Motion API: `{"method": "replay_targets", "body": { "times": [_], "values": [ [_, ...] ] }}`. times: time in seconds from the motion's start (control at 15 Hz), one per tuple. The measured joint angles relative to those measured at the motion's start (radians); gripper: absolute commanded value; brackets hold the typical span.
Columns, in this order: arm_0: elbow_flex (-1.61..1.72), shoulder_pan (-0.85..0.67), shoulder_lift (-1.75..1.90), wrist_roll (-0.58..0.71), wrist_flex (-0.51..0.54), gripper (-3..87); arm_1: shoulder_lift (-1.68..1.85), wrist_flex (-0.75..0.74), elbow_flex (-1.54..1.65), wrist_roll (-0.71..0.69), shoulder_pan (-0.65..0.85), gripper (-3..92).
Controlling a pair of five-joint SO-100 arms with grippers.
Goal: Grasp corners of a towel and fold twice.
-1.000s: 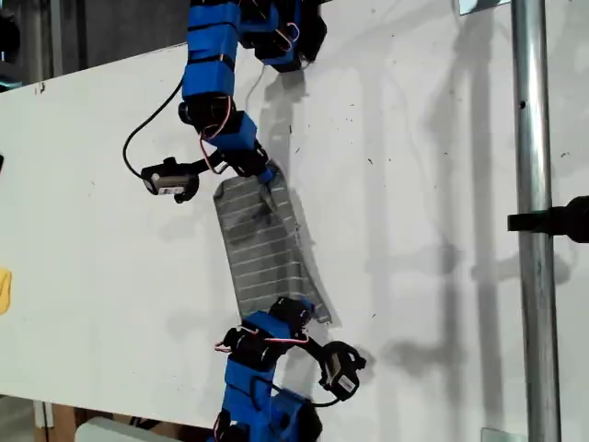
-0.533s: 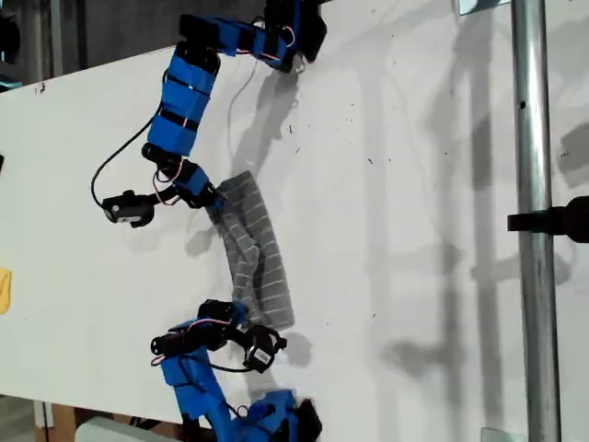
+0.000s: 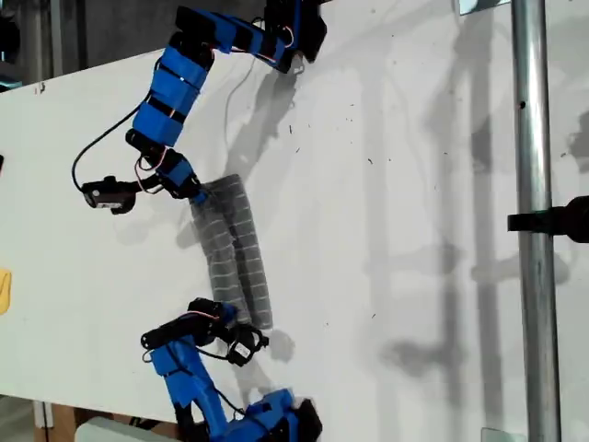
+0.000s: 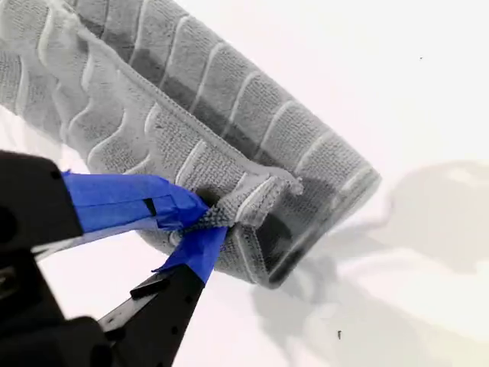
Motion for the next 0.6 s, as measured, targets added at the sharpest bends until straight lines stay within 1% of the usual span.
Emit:
{"method": "replay_targets", "body": {
  "times": [0.2,0.4,0.47,0.53,0.6],
  "values": [
    [0.040,0.017,-0.061,-0.017,-0.052,-2.7,-0.066,-0.011,0.032,0.021,-0.008,-0.3],
    [0.081,0.015,-0.061,-0.040,-0.061,-1.6,-0.121,-0.017,0.057,0.061,-0.052,-0.3],
    [0.095,0.015,-0.061,-0.046,-0.063,0.7,-0.130,-0.017,0.064,0.074,-0.072,-0.3],
    [0.109,0.021,-0.061,-0.057,-0.063,11.8,-0.138,-0.017,0.075,0.080,-0.087,-0.3],
    [0.127,0.031,-0.061,-0.067,-0.063,24.3,-0.147,-0.017,0.075,0.081,-0.089,2.2]
  ]
}}
